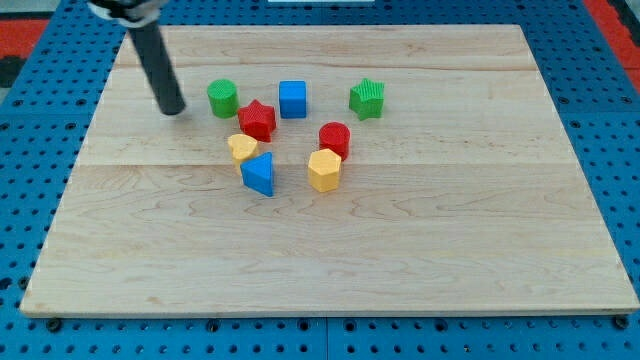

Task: Keep both the red blocks and blue triangle diagonal to each other

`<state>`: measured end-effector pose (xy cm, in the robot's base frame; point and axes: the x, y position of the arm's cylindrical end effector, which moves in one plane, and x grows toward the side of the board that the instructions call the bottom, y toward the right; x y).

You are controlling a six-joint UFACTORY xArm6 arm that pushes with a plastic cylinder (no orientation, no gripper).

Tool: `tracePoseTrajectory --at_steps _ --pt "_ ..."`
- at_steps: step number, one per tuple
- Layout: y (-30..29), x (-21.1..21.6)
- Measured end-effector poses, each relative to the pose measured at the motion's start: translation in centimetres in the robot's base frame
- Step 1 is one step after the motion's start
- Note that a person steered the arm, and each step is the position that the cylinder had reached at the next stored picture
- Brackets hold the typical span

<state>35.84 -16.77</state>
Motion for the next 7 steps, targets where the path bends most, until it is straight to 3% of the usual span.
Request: tracePoseTrajectory --at_steps 4,5,7 --pt "18.9 4.2" --pt "19.6 3.6" --pt "14.1 2.4"
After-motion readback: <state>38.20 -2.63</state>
